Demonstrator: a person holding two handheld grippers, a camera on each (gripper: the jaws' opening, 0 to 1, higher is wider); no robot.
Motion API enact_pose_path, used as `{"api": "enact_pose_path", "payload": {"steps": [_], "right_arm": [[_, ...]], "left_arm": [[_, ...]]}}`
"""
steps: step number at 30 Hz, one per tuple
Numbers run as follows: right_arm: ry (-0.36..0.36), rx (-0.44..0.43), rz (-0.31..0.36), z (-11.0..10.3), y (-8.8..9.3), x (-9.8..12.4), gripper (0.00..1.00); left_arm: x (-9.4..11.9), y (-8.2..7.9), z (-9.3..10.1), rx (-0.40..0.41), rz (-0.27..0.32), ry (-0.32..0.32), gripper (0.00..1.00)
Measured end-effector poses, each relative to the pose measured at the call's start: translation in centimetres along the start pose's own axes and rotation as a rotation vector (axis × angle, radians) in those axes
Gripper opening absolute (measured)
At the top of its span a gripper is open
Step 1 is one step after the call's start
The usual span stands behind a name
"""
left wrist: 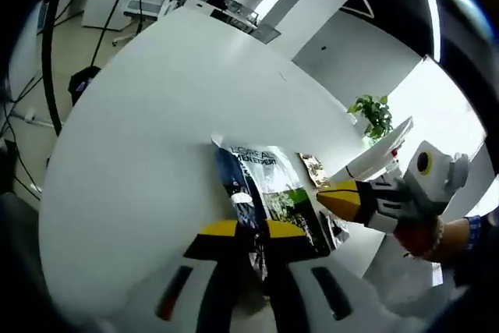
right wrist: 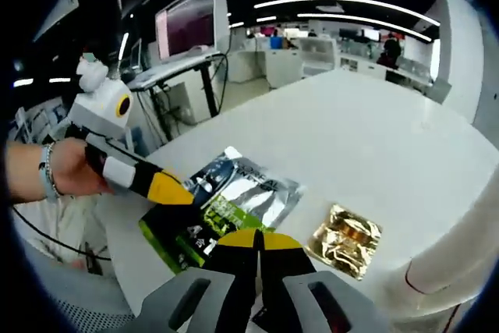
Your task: Arrange the skincare products in the storage area until every visible bottle or jar stands upright without overlapping.
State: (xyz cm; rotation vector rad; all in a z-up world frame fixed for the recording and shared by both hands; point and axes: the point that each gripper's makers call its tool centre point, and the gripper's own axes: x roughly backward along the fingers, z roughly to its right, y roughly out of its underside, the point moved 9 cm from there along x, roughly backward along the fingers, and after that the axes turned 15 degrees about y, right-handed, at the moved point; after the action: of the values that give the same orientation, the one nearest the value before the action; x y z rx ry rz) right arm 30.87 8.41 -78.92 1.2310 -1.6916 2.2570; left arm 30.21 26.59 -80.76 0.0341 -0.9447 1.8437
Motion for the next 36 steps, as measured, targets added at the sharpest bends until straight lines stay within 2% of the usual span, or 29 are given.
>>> {"api": "enact_pose_path", "payload": {"steps": [5, 6, 8, 10, 11, 12, 13, 14, 16, 20, 23, 24, 30, 33, 36], "right_arm": [[-0.019, 0.053, -0.089, -0.9, 1.7, -0.6, 0.0], [-0.006, 0.037, -0.048, -0.8, 1.5, -0.6, 0.0], [0.017, 0.051, -0.058, -0.6, 1.4, -0.4, 0.0], [0.034, 0.047, -0.057, -0.4, 1.5, -0.5, 0.0], [0.033, 0.043, -0.055, -0.4, 1.6, -0.5, 0.0], [0.035, 0.046, -0.053, -0.5, 1.6, -0.4, 0.0], [0.04, 0.055, -0.05, -0.6, 1.6, -0.4, 0.0], [0.042, 0.061, -0.049, -0.6, 1.6, -0.4, 0.0], [0.046, 0.059, -0.049, -0.6, 1.6, -0.4, 0.0], [0.055, 0.043, -0.055, -0.6, 1.6, -0.4, 0.0], [0.059, 0.057, -0.055, -0.6, 1.6, -0.4, 0.0], [0.063, 0.063, -0.055, -0.6, 1.6, -0.3, 0.0], [0.039, 0.074, -0.069, -0.4, 1.3, 0.0, 0.0], [0.009, 0.036, -0.015, -0.3, 0.1, 0.6, 0.0], [-0.043, 0.006, 0.024, -0.5, -1.4, 1.4, 0.0]], "left_arm": [[-0.5, -0.1, 0.3, -0.038, -0.029, 0.01, 0.07], [-0.4, -0.2, 0.3, -0.055, -0.032, 0.005, 0.08], [-0.1, -0.5, 0.1, -0.089, -0.029, -0.035, 0.11], [0.8, -1.1, 0.1, -0.146, 0.011, -0.107, 0.1], [1.3, -1.5, 0.3, -0.202, 0.025, -0.148, 0.08], [1.5, -1.6, 0.6, -0.244, 0.031, -0.162, 0.07], [1.6, -1.7, 1.3, -0.304, 0.017, -0.156, 0.04], [1.5, -1.5, 1.9, -0.331, -0.002, -0.134, 0.0], [1.0, -0.9, 3.0, -0.367, -0.051, -0.088, 0.0], [0.1, 0.5, 3.0, -0.441, -0.153, -0.125, 0.0], [-0.6, 1.9, 2.5, -0.45, -0.233, -0.154, 0.0], [-0.6, 1.7, 2.6, -0.476, -0.165, -0.149, 0.0], [-0.2, 1.5, 2.7, -0.438, -0.18, -0.157, 0.0], [0.3, 0.4, 4.0, -0.459, -0.081, -0.113, 0.0], [1.2, -0.5, 5.2, -0.471, -0.062, -0.127, 0.0]]}}
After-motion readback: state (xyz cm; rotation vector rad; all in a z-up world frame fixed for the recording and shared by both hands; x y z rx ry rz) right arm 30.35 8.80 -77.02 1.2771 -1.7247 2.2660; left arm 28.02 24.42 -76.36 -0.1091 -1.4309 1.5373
